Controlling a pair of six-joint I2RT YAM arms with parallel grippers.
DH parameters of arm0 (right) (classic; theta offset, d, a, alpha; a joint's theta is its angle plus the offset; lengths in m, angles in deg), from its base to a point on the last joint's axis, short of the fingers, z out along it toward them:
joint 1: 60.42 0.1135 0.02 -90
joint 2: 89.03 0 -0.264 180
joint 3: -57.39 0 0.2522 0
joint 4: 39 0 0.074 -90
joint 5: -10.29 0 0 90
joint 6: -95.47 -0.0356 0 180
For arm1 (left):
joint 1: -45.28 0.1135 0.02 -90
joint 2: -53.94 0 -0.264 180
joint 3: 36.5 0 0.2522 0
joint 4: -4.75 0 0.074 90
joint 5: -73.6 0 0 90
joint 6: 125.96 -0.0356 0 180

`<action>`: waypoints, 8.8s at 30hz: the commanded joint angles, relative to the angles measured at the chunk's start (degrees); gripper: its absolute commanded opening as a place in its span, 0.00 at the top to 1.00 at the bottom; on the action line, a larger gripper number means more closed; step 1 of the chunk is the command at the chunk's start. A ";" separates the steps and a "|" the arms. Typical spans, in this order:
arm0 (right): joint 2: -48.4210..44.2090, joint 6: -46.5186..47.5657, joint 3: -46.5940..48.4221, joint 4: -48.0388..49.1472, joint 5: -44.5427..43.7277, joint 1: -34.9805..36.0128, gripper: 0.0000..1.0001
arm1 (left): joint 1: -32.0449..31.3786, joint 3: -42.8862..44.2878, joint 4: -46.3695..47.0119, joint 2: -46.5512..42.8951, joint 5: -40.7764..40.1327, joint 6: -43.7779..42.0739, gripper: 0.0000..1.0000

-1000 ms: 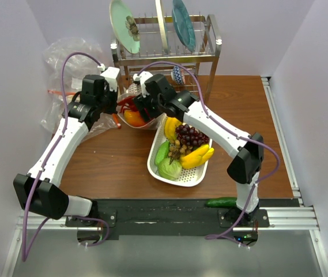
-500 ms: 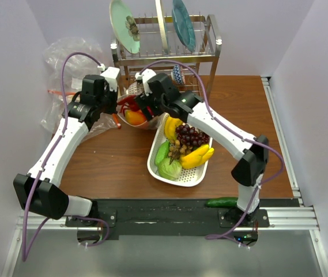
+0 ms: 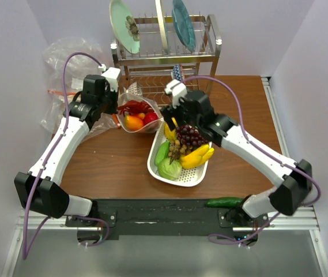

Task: Place the food in the zip-top bag and seal the zipper
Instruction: Place the fake fruit in the zipper food storage bag, then zip the zipper food storage bag at the center of the board.

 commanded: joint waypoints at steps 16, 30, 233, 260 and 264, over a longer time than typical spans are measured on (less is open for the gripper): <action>-6.41 4.39 -30.62 48.35 24.60 -4.45 0.26 | 0.09 1.81 1.00 -0.54 -0.41 -0.48 1.00; -1.11 12.47 -28.67 43.27 35.07 -2.95 0.36 | 0.00 1.63 1.00 -1.06 -1.12 -0.83 1.00; 3.10 -11.96 -21.38 45.29 41.22 1.00 0.66 | -0.97 -26.67 22.97 -21.54 57.42 -25.70 1.00; 0.29 -8.80 -21.30 42.05 43.77 1.53 1.00 | -0.97 -25.71 25.43 -20.40 60.84 -22.72 0.50; 0.47 -6.34 -19.98 39.32 43.59 2.32 1.00 | -0.97 -24.12 24.55 -17.60 62.95 -22.19 0.55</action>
